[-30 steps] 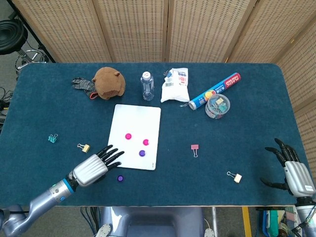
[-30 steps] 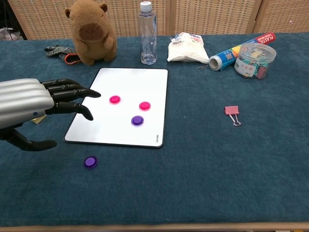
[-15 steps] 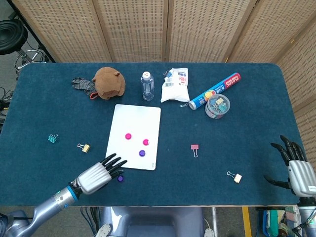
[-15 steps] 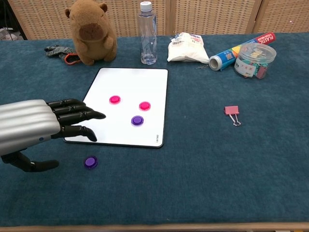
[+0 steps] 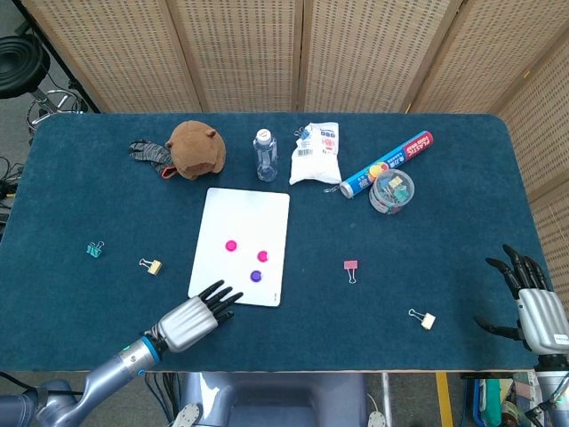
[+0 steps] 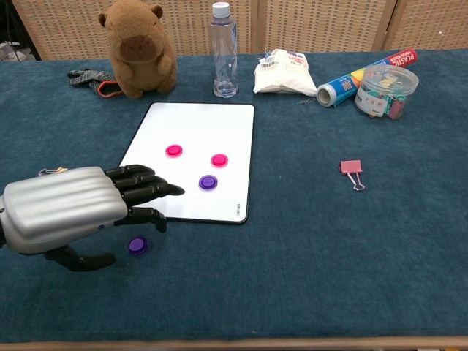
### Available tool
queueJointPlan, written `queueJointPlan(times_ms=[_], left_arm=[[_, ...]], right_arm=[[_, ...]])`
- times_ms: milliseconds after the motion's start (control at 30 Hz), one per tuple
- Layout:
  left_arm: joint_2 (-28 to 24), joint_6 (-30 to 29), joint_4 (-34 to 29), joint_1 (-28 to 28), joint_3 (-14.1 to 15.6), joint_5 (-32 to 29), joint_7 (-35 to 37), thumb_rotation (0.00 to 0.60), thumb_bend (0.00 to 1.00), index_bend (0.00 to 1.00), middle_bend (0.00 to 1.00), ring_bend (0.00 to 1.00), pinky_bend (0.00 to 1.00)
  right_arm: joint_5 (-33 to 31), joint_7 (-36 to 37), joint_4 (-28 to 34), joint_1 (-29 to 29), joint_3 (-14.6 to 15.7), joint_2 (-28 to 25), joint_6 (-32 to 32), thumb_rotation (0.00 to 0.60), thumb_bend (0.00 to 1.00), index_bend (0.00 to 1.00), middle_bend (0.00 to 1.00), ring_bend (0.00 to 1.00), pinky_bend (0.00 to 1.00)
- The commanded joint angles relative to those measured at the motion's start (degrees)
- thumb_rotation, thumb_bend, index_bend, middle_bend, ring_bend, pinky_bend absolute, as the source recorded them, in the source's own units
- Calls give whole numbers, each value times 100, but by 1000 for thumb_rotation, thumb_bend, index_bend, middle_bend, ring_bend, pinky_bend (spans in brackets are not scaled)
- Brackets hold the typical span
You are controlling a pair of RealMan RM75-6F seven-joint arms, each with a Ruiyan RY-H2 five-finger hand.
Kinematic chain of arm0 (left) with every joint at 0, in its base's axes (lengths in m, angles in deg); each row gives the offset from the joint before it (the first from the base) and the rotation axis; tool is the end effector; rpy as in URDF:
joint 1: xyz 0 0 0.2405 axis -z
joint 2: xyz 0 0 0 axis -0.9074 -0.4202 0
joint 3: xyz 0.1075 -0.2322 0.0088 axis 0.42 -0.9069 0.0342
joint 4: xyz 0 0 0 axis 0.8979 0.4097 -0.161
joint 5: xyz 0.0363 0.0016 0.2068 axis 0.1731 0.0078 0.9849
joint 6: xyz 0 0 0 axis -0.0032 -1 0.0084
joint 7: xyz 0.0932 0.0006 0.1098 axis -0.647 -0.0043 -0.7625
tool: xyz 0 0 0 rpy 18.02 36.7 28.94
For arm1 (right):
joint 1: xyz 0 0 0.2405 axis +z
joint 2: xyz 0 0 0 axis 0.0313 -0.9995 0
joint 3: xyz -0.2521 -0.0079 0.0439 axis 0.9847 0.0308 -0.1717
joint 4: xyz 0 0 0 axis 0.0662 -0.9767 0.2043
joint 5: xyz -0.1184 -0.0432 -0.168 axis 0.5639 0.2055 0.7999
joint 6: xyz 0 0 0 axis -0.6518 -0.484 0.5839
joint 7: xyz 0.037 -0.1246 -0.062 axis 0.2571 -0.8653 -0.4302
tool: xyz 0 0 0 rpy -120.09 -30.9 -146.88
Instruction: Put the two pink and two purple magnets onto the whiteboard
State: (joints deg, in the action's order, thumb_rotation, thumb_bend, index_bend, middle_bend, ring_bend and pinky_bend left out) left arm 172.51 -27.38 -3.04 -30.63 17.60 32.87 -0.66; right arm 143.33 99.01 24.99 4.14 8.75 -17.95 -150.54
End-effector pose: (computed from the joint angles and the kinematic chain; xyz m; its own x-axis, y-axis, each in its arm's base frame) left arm -0.1863 0.2223 -0.0357 0.7698 0.1107 0.6286 0.4488 -0.7941 -0.4098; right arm -0.3191 -0.1892 0.1697 0.2269 -0.0307 0.9734 -0.9737 -0.0257 0.2262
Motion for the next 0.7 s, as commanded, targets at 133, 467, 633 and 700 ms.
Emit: queueJointPlan(times_ms=[133,467,633,700], left_arm=[[197,102,141,57,-81,1,-190,600,321,289,0,0,0],[456,179,345,92,-135,-21,-272,600,321,297,0,0,0],[531,251,387,112,-143,-69,-263,600,321,310,0,0,0],[540,278,383,113,-131,-87,-265,600,321,323,0,0,0]], right_arm=[[-2,-3,12,4,6,0,25,600,130,151,0,0,0],[-53,19,-6,16,-9,1,80,600,131,154,0,0,0],[-64,73,-7,16,-17,-15,89,600,131,154,0,0,0],[-69,94,-6,14,-20,-24,90,600,130,154,0,0,0]])
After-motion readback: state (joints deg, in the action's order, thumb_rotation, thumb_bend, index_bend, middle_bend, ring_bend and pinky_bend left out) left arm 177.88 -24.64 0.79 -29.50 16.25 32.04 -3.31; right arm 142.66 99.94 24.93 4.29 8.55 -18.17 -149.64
